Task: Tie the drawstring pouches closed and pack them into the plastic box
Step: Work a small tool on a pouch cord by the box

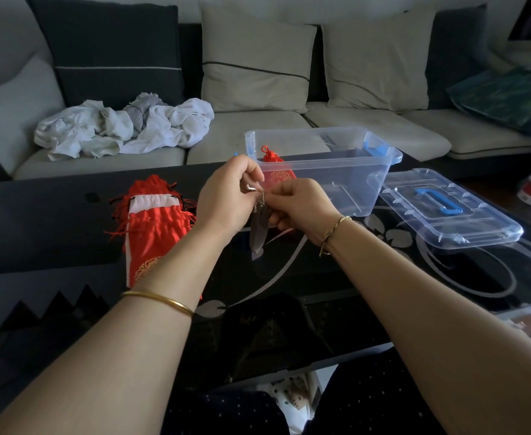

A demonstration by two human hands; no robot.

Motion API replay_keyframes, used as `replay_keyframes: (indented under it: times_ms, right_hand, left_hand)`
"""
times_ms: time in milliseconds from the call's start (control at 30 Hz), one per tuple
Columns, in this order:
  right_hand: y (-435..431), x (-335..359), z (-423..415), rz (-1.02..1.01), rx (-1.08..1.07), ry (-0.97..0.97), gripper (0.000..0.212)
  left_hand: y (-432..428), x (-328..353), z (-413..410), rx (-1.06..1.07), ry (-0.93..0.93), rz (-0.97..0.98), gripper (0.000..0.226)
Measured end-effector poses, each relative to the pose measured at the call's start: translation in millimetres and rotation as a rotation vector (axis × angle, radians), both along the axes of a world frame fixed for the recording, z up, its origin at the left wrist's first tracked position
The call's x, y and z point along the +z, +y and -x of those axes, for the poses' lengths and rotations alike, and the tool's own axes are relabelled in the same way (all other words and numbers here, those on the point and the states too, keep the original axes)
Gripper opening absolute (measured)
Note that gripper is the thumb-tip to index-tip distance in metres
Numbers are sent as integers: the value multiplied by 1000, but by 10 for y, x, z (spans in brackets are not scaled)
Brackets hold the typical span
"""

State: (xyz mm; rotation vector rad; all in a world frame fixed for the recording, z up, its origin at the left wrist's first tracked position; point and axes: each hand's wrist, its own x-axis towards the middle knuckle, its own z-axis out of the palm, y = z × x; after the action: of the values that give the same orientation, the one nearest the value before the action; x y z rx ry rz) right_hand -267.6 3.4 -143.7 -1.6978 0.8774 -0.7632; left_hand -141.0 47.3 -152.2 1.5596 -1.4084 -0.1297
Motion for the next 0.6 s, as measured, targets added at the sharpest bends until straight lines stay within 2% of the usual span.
replay_keyframes:
  times_ms: [233,600]
  right_hand:
    - [-19,20,10,-3,24,-13,19]
    - [-46,11,62,7,108,-31,25]
  left_hand:
    - [-5,3,-7,-57,21,-9,32]
    - [30,66,-20,-114,140,-50,33]
